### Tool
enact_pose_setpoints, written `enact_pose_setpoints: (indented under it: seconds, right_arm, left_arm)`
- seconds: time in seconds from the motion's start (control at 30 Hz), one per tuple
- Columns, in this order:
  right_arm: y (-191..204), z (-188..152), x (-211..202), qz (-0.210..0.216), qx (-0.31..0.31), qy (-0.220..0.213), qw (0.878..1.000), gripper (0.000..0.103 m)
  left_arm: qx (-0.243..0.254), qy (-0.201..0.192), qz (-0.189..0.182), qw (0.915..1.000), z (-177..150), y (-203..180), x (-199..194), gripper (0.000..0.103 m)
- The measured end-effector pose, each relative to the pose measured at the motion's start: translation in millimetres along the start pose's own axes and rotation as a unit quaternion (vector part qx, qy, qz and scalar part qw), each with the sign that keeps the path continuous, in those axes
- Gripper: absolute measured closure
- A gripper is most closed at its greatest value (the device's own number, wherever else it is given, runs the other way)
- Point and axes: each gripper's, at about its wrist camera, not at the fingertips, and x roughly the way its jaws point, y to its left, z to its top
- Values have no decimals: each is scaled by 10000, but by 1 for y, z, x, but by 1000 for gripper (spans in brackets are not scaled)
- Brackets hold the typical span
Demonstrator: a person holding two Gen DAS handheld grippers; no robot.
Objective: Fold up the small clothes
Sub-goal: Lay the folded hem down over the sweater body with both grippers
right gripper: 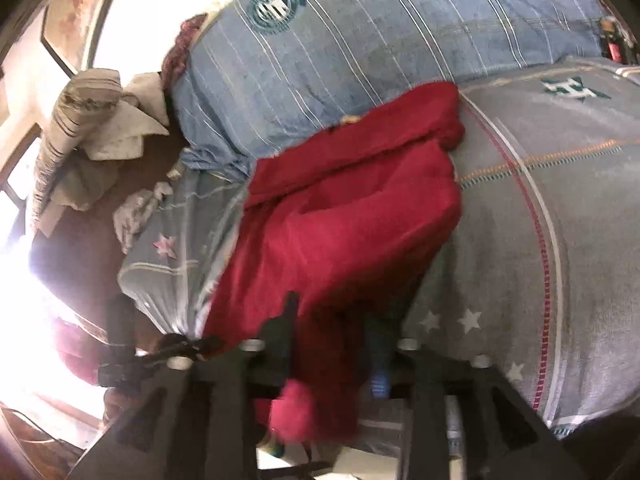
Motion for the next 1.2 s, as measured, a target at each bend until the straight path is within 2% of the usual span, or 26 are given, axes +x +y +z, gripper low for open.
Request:
enact_pose_setpoints:
  seconds: [0.23, 0.3, 0.33, 0.37, 0.47, 0.53, 0.7, 0.73, 0.9, 1.1, 1.2]
  right_arm:
    - [-25, -13, 16, -303, 298, 371, 9984, 62]
    - [-27, -15, 15, -288, 275, 371, 9985, 72]
    - [-26, -15, 14, -235, 239, 378, 9987, 81]
    - [-22, -16, 13, -183, 138, 415, 9989, 86]
    - [-14, -19, 13, -205, -73, 533, 9983, 85]
    - [-14, -23, 15, -167, -28, 667, 9976, 81]
    - [-12, -29, 17, -228, -99, 753, 9968, 81]
    - [-9, -29, 17, -233, -173, 760, 9967, 84]
    - [7, -21, 10, 38, -328, 540, 9980, 91]
    - [18, 4, -13, 481, -271, -108, 9984, 92]
    - [21, 17, -23, 547, -267, -409, 9973, 92]
  left_arm:
    - [-70, 97, 34, 9999, 1, -1, 8, 90]
    - [-53, 92, 58, 9999, 1, -2, 8, 90]
    - [-48, 88, 69, 9999, 0, -4, 8, 90]
    - [-45, 83, 74, 9999, 0, -5, 8, 90]
    - [-37, 66, 49, 10000, 0, -1, 6, 90]
    - [-66, 55, 38, 10000, -2, 0, 5, 91]
    - [-29, -42, 57, 10000, -3, -1, -3, 93]
    - [-5, -74, 43, 10000, -3, -1, -6, 93]
    - [96, -342, -10, 9994, 2, -2, -31, 93]
    - [126, -819, -26, 9966, 13, 1, -65, 93]
    - [128, -989, 0, 9950, 19, 2, -77, 94]
